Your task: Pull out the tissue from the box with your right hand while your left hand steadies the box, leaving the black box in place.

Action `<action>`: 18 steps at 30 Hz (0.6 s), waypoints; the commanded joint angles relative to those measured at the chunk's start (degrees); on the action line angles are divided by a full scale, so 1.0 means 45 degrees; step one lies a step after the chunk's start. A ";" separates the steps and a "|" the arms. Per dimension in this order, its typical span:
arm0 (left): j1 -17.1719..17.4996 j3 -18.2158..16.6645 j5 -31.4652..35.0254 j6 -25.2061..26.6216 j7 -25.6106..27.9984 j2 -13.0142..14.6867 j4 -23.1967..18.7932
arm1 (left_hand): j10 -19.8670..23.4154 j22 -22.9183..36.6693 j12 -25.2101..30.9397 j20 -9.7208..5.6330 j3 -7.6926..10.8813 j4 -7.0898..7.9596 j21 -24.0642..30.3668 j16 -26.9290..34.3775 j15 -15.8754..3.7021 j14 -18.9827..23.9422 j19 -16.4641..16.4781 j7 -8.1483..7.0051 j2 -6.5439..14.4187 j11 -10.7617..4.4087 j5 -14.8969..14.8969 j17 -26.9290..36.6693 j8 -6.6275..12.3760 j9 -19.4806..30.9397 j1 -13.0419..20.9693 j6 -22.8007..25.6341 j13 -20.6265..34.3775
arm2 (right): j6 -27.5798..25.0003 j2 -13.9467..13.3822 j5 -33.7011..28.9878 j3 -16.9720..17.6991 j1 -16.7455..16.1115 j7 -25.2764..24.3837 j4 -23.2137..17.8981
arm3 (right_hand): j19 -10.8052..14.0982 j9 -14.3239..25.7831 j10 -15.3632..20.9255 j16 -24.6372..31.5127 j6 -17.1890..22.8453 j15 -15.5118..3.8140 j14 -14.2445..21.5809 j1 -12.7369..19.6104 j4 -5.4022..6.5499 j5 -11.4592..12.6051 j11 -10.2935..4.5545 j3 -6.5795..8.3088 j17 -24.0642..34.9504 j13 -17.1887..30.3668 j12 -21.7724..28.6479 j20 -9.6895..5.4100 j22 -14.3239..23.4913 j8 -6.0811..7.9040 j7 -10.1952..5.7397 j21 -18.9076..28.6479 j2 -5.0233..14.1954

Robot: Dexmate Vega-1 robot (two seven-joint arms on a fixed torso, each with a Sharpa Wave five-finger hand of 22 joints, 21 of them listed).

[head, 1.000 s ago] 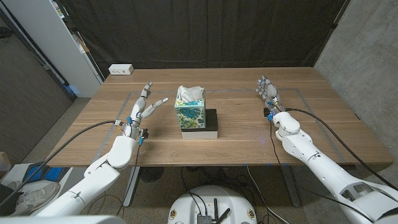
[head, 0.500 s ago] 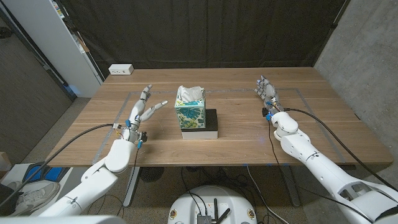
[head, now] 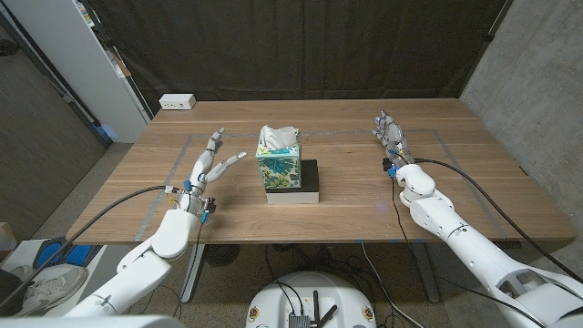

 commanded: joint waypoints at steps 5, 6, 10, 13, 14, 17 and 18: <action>0.0783 -0.0374 -0.0046 -0.0385 -0.0202 0.0079 -0.0365 | -0.2640 0.0063 -0.0036 -0.0425 -0.0036 -0.0010 -0.0024 -0.0032 -0.0091 -0.1929 0.0017 0.0037 -0.0004 0.0005 -0.0064 0.0001 0.0109 0.0023 0.0168 -0.4249 0.0050 | -0.0227 0.0053 -0.0192 -0.0105 0.0016 -0.0267 -0.0212 | 0.0021 0.0036 0.0117 -0.0028 0.0063 0.0036 0.0081 -0.0094 -0.0094 -0.0013 0.0006 0.0000 0.0020 0.0070 -0.0022 0.0027 0.0051 -0.0056 0.0044 -0.0063 0.0006; 0.0788 -0.0385 -0.0043 -0.0383 -0.0215 0.0067 -0.0367 | -0.2641 0.0063 -0.0037 -0.0425 -0.0037 -0.0009 -0.0025 -0.0032 -0.0090 -0.1926 0.0019 0.0037 -0.0004 0.0008 -0.0067 0.0001 0.0112 0.0023 0.0169 -0.4247 0.0050 | -0.0226 0.0054 -0.0194 -0.0105 0.0016 -0.0268 -0.0211 | 0.0019 0.0036 0.0114 -0.0030 0.0067 0.0041 0.0079 -0.0097 -0.0096 -0.0013 0.0013 -0.0002 0.0021 0.0070 -0.0024 0.0034 0.0050 -0.0055 0.0051 -0.0064 0.0007; 0.0962 -0.0474 -0.0049 -0.0410 -0.0274 0.0077 -0.0474 | -0.2632 0.0063 -0.0038 -0.0430 -0.0041 -0.0008 -0.0027 -0.0031 -0.0081 -0.1918 0.0036 0.0037 -0.0005 0.0004 -0.0079 0.0001 0.0121 0.0021 0.0175 -0.4244 0.0050 | -0.0242 0.0057 -0.0256 -0.0130 0.0009 -0.0327 -0.0266 | 0.0017 0.0036 0.0116 -0.0021 0.0059 0.0044 0.0112 -0.0102 -0.0108 -0.0013 0.0010 -0.0007 0.0021 0.0071 -0.0025 0.0035 0.0051 -0.0060 0.0036 -0.0065 0.0011; 0.1060 -0.0531 -0.0082 -0.0461 -0.0330 0.0069 -0.0503 | -0.2631 0.0064 -0.0041 -0.0432 -0.0043 -0.0008 -0.0027 -0.0032 -0.0085 -0.1918 0.0048 0.0036 -0.0006 0.0006 -0.0087 0.0001 0.0128 0.0020 0.0179 -0.4241 0.0050 | -0.0259 0.0070 -0.0260 -0.0121 -0.0022 -0.0388 -0.0332 | 0.0018 0.0036 0.0115 -0.0024 0.0063 0.0038 0.0110 -0.0105 -0.0117 -0.0013 0.0009 -0.0010 0.0021 0.0071 -0.0027 0.0031 0.0051 -0.0059 0.0036 -0.0065 0.0015; 0.1078 -0.0535 -0.0132 -0.0528 -0.0370 0.0050 -0.0478 | -0.2629 0.0064 -0.0041 -0.0433 -0.0044 -0.0007 -0.0030 -0.0034 -0.0089 -0.1919 0.0049 0.0036 -0.0007 0.0004 -0.0092 0.0001 0.0131 0.0019 0.0181 -0.4241 0.0050 | -0.0259 0.0071 -0.0272 -0.0123 -0.0032 -0.0405 -0.0350 | 0.0018 0.0036 0.0116 -0.0029 0.0066 0.0029 0.0099 -0.0107 -0.0119 -0.0013 0.0011 -0.0012 0.0022 0.0071 -0.0027 0.0031 0.0051 -0.0058 0.0044 -0.0065 0.0016; 0.1134 -0.0541 -0.0160 -0.0562 -0.0502 0.0075 -0.0479 | -0.2620 0.0064 -0.0042 -0.0427 -0.0048 -0.0006 -0.0034 -0.0034 -0.0094 -0.1914 0.0057 0.0033 -0.0009 0.0010 -0.0102 0.0001 0.0142 0.0017 0.0187 -0.4235 0.0050 | -0.0260 0.0062 -0.0307 -0.0134 -0.0052 -0.0430 -0.0397 | 0.0024 0.0036 0.0124 -0.0031 0.0062 0.0033 0.0104 -0.0115 -0.0129 -0.0014 0.0014 -0.0019 0.0023 0.0071 -0.0026 0.0033 0.0051 -0.0062 0.0048 -0.0063 0.0017; 0.1148 -0.0536 -0.0173 -0.0573 -0.0562 0.0090 -0.0483 | -0.2611 0.0064 -0.0041 -0.0433 -0.0050 -0.0006 -0.0036 -0.0035 -0.0094 -0.1913 0.0062 0.0035 -0.0010 0.0002 -0.0106 0.0001 0.0146 0.0017 0.0189 -0.4232 0.0050 | -0.0264 0.0065 -0.0304 -0.0125 -0.0078 -0.0461 -0.0445 | 0.0026 0.0036 0.0129 -0.0033 0.0059 0.0026 0.0101 -0.0119 -0.0131 -0.0015 0.0011 -0.0021 0.0023 0.0071 -0.0025 0.0033 0.0051 -0.0063 0.0043 -0.0063 0.0018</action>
